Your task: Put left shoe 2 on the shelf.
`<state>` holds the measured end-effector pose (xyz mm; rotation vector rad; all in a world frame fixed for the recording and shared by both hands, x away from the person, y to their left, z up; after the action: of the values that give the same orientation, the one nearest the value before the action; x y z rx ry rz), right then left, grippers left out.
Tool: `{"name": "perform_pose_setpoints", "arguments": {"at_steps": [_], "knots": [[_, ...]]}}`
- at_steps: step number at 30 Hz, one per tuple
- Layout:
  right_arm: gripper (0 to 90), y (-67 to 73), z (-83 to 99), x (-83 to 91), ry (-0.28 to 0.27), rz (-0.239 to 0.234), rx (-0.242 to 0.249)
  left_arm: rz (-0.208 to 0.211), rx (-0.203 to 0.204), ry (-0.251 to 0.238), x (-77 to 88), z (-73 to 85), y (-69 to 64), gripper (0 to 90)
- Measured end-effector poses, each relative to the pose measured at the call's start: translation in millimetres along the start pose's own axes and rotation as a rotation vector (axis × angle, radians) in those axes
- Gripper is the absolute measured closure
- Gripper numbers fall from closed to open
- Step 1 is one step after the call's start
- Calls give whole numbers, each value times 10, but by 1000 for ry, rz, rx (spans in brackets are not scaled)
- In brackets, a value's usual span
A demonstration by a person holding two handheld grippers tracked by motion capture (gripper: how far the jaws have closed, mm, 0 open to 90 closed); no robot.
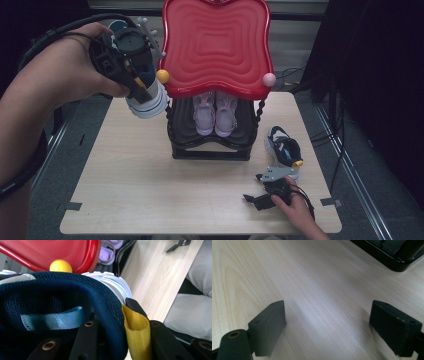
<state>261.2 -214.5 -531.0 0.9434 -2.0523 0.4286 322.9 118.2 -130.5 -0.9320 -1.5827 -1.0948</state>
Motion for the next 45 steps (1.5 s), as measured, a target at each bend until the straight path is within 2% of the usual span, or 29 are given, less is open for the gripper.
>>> {"name": "perform_pose_setpoints", "arguments": {"at_steps": [13,17,21,22,29,34,45], "knots": [[129,0,0,0,1,-1,0,-28,-51,-3,39,-233,-24,730],[129,0,0,0,0,0,0,-38,-59,-20,71,-317,-23,729],[129,0,0,0,0,0,0,-66,-91,-11,71,-425,-11,730],[129,0,0,-1,-1,-1,0,-64,-95,-26,61,-453,-9,729],[129,0,0,-1,-1,-1,0,-66,-126,-30,14,-651,22,729],[129,0,0,-1,-2,-1,0,-89,-167,-24,-25,-789,69,728],[129,0,0,-1,-2,-1,0,-118,-208,-16,-149,-1019,194,726]]}}
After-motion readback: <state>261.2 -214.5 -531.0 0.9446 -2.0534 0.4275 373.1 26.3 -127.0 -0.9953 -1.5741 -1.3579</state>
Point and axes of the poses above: each handheld gripper's, and its own axes: x roughly backward along the jaws, z roughly out of its underside, y roughly to its left, the point moved 3 cm from there along -x, roughly forward along the jaws, and after that the axes turned 9 degrees about y, right-handed, at the moved point
